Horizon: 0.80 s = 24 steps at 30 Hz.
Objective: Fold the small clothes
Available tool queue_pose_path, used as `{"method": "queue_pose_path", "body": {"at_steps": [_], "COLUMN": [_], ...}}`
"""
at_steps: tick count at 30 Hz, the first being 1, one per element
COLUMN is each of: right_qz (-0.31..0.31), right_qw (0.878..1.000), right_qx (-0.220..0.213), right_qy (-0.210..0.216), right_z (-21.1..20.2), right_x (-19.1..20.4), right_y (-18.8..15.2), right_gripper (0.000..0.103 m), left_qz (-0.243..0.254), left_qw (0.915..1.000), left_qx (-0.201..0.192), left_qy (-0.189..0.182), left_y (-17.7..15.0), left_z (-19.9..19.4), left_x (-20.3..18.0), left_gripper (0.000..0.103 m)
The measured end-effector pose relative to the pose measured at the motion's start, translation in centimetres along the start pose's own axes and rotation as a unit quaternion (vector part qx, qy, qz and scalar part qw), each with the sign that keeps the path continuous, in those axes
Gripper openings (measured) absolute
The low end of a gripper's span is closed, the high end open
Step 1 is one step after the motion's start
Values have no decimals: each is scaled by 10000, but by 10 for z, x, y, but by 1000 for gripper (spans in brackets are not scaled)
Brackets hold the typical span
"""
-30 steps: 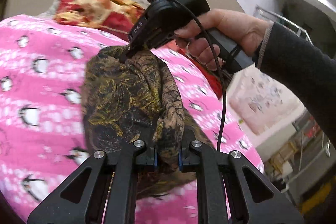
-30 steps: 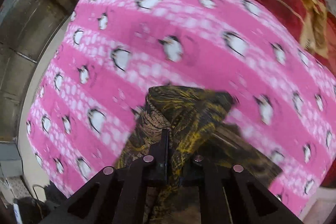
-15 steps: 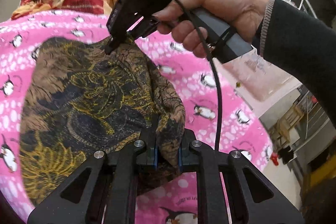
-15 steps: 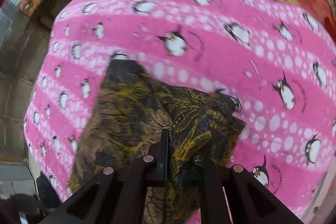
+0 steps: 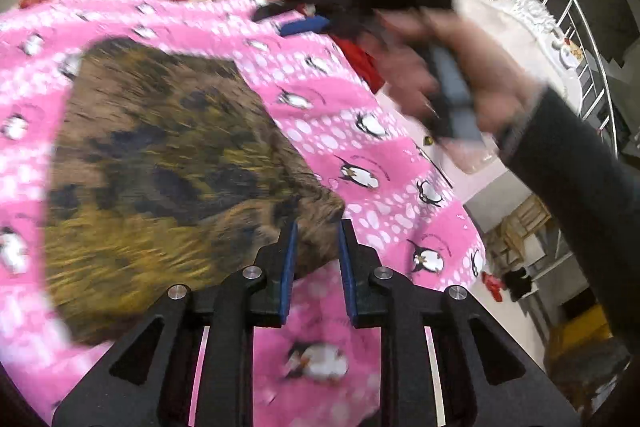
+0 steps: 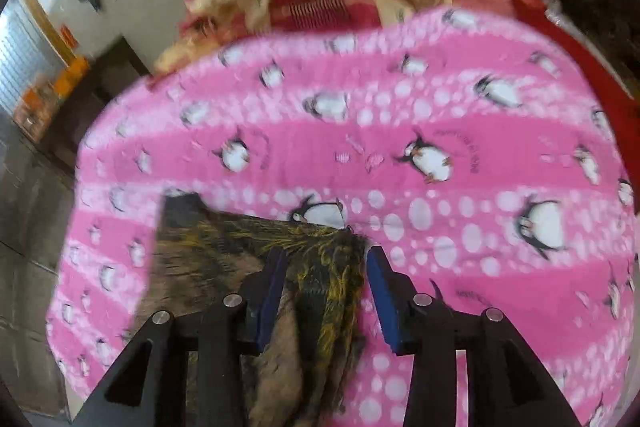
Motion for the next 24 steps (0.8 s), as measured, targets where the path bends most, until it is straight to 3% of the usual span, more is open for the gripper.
{"method": "queue_pose_path", "body": {"at_steps": [3, 5, 7, 9, 10, 12, 13, 14, 16, 19, 21, 24], "right_qz": [-823, -1602, -2152, -2513, -2599, -2804, -2811, -2678, -2229, -2078, -2034, -1732], "right_qw": [9930, 9798, 9698, 9626, 9613, 9592, 9595, 9626, 9737, 9767, 9784, 9837], "right_qx": [-440, -633, -631, -506, -412, -207, -106, -36, -440, -445, -245, -366], "right_qy": [725, 1013, 961, 881, 810, 298, -165, -406, -151, -282, -274, -302], "right_z": [-49, -74, -81, -76, -71, -49, -33, -21, -23, -28, -34, -57], "right_x": [30, 61, 89, 112, 115, 116, 108, 96, 81, 83, 87, 88], "right_y": [-38, -80, -115, -150, -161, -189, -201, -210, -222, -224, -217, -187], "right_gripper": [40, 40, 40, 34, 29, 28, 28, 32, 32, 35, 36, 36], "left_qz": [152, -6, -224, -290, -267, -274, -259, -148, -167, -343, -422, -497], "left_qw": [9971, 9926, 9889, 9896, 9910, 9905, 9899, 9897, 9883, 9909, 9934, 9885], "left_qx": [-430, -627, -590, -456, -279, 233, 365, 243, 283, 290, -59, -579], "left_qy": [604, 1042, 1349, 1335, 1283, 1327, 1342, 1404, 1492, 1267, 1061, 1302], "left_y": [-1, -1, -1, -3, -7, -19, -28, -31, -27, -15, 8, 53], "left_z": [-46, -63, -64, -54, -42, -12, 0, 1, 0, -15, -39, -52], "left_x": [17, 38, 59, 68, 68, 72, 78, 78, 72, 71, 71, 85], "left_gripper": [18, 18, 18, 18, 16, 15, 14, 14, 14, 14, 14, 15]}}
Point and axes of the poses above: each gripper's, at about its wrist camera, not at the fingertips, and z roughly the way its jaws point, x to its left, y to its top, the point moved 1 cm from there along z, roughly the way its jaws point, and after that the axes turned 6 degrees about -y, right-handed, at the moved point
